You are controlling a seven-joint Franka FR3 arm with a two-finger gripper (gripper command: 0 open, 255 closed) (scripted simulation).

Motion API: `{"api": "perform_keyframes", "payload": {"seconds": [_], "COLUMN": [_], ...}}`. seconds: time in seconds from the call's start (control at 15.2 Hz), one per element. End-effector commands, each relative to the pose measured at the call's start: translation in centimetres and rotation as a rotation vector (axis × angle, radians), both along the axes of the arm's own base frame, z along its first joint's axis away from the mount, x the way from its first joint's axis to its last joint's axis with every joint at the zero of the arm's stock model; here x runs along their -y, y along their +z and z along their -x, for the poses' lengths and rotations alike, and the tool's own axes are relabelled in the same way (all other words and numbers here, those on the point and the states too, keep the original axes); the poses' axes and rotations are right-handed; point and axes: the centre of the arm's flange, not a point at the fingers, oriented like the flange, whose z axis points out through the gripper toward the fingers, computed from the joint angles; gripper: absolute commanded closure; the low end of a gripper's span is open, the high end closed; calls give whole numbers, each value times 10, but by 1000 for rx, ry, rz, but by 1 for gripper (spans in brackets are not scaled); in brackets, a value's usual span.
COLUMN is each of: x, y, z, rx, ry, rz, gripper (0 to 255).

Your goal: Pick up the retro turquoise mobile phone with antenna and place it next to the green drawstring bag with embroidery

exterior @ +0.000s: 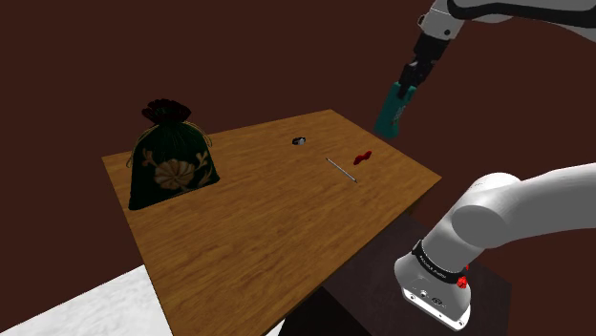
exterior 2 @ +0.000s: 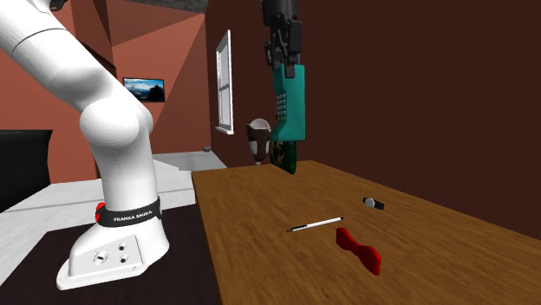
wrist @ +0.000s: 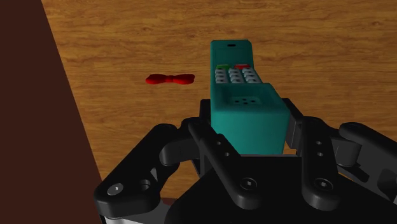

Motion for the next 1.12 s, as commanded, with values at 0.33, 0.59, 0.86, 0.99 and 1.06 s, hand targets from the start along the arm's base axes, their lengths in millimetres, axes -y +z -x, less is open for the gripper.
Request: {"api": "perform_keyframes", "payload": {"seconds": [0.33, 0.59, 0.86, 0.99, 1.06], "x": [-1, -1, -1, -1, -1], "y": [37, 58, 80, 90, 95], "z": [1, 1, 1, 1, 1], "rx": [0, 0, 0, 0, 0], "ry": [0, 0, 0, 0, 0], "rz": [0, 0, 0, 0, 0], "gripper": [255, 255, 255, 255, 255]}}
